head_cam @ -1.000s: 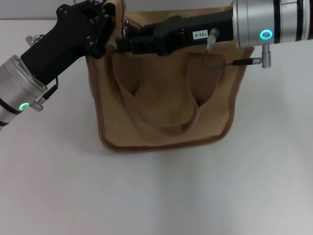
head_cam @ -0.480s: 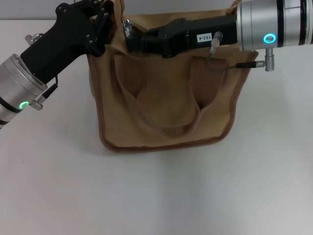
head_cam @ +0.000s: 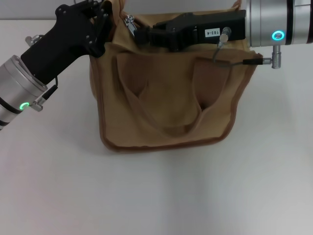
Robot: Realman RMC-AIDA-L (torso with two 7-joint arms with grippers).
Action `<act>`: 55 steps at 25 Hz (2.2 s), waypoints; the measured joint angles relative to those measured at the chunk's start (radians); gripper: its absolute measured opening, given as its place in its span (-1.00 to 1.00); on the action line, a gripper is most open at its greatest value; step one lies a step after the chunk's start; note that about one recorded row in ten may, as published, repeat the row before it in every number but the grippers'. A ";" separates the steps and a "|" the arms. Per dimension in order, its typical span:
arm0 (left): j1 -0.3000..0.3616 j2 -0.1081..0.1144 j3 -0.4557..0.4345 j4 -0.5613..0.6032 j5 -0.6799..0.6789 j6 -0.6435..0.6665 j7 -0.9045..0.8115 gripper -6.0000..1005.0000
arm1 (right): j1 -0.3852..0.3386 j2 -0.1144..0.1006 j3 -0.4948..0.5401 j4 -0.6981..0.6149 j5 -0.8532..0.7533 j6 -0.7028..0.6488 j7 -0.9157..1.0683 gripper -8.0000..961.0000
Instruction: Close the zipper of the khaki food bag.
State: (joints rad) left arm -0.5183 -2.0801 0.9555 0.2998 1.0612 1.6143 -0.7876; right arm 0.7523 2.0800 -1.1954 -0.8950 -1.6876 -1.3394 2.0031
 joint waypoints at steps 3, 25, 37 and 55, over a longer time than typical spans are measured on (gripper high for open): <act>0.002 0.000 -0.001 -0.013 0.000 -0.004 0.023 -0.92 | -0.001 0.000 0.002 -0.001 0.000 -0.019 0.000 -0.94; 0.020 0.000 -0.003 -0.065 -0.051 -0.018 0.055 -0.91 | -0.066 -0.005 0.073 -0.047 0.002 -0.080 0.004 -0.96; 0.010 0.000 0.001 -0.065 -0.052 0.023 0.046 -0.91 | -0.014 0.001 0.009 -0.051 -0.006 -0.088 -0.010 -0.55; 0.007 0.000 0.002 -0.065 -0.052 0.029 0.046 -0.91 | -0.019 0.002 -0.024 -0.062 -0.008 -0.060 -0.024 -0.12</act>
State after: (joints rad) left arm -0.5109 -2.0801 0.9573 0.2347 1.0093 1.6429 -0.7415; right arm 0.7334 2.0816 -1.2190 -0.9569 -1.6953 -1.3995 1.9795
